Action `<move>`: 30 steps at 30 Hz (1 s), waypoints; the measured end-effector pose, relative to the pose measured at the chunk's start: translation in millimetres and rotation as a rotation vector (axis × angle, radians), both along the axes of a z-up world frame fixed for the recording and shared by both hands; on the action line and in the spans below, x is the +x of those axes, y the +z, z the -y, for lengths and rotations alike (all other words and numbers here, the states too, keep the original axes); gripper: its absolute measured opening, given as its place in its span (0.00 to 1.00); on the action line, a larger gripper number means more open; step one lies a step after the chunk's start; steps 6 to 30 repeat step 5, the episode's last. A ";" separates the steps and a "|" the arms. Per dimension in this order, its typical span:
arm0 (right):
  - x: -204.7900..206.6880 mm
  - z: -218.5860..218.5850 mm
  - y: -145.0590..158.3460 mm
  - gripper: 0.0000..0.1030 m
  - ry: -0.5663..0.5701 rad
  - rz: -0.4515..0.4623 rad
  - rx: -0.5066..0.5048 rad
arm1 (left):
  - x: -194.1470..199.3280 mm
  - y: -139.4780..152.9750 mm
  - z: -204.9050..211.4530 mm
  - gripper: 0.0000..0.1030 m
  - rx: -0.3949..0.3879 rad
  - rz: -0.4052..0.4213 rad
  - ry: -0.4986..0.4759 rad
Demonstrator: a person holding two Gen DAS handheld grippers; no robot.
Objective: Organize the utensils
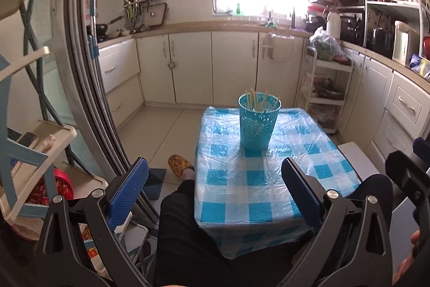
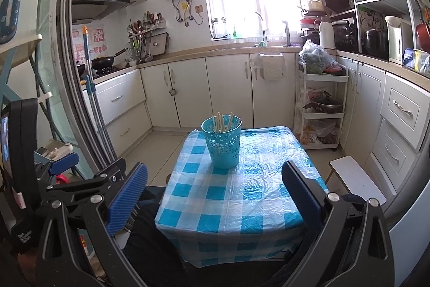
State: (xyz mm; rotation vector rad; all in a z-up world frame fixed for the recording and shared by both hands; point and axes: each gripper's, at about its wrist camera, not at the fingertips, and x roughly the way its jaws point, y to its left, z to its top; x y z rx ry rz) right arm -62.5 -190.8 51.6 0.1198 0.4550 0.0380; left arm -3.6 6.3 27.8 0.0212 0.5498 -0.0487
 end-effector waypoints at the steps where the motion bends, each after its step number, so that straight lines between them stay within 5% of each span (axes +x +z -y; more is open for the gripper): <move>1: 10.6 1.5 -6.2 0.93 -0.004 -0.020 -0.002 | 6.1 -3.6 0.5 0.93 -0.001 -0.015 0.000; 5: 69.4 15.1 -43.5 0.93 -0.027 -0.121 -0.015 | 38.4 -22.7 1.8 0.93 -0.008 -0.084 0.009; 30: 69.4 15.1 -43.5 0.93 -0.027 -0.121 -0.015 | 38.4 -22.7 1.8 0.93 -0.008 -0.084 0.009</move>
